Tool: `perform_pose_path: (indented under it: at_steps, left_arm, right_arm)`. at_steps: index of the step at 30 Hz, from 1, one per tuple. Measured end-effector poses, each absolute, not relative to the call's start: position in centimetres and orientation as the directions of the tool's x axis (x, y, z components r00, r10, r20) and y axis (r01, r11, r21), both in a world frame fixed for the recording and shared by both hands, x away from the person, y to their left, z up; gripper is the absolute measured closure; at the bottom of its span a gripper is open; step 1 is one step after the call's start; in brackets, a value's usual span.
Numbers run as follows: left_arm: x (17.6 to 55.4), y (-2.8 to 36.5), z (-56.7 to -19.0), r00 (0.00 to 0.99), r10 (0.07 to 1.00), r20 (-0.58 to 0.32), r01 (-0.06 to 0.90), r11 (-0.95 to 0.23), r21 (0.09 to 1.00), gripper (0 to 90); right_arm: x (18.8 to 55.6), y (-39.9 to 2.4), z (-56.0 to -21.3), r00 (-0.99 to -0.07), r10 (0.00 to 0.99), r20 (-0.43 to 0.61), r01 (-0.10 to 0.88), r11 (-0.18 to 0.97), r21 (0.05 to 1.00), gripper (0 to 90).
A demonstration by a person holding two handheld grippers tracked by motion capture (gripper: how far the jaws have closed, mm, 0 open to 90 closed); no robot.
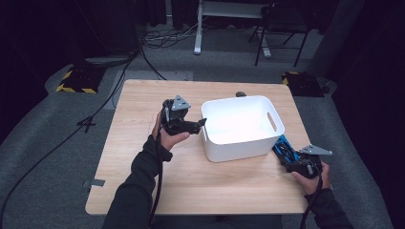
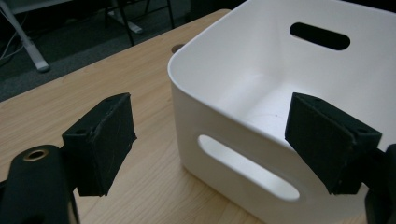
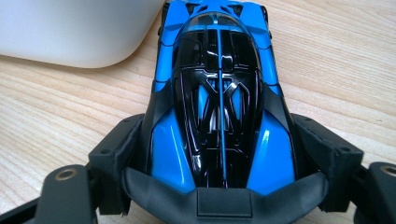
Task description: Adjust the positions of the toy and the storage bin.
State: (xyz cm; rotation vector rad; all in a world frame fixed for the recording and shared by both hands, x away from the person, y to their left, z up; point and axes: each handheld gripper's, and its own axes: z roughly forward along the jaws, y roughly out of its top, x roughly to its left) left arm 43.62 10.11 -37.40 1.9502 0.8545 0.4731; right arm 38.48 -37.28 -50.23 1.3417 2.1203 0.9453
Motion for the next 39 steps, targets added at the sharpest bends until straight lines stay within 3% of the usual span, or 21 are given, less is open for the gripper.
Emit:
perform_pose_path:
  at_steps: [13,24,27,34,39]
  left_arm:
    - [39.6,11.6,-40.8,0.74,0.67,0.05,0.352,-0.451,0.82,16.2]
    - [35.4,12.4,-48.2,0.815,0.57,0.103,0.376,-0.655,0.655,16.3]
    - [34.7,12.6,-49.3,0.814,0.574,0.09,0.399,-0.665,0.632,16.3]
    - [34.7,13.8,-50.2,0.771,0.636,-0.031,0.485,-0.555,0.676,13.7]
    - [34.8,13.8,-50.2,0.767,0.642,-0.015,0.481,-0.559,0.675,12.8]
  right_arm:
    - [38.5,-37.3,-50.2,-0.425,0.905,-0.017,0.593,0.292,0.75,24.3]
    - [38.5,-37.4,-50.2,-0.429,0.903,-0.01,0.592,0.29,0.752,24.4]
    - [38.4,-37.4,-50.2,-0.429,0.903,-0.011,0.591,0.29,0.753,24.5]
    - [38.3,-37.4,-50.1,-0.426,0.905,-0.016,0.59,0.291,0.753,24.6]
    - [38.2,-37.5,-50.0,-0.431,0.902,-0.02,0.585,0.296,0.755,24.6]
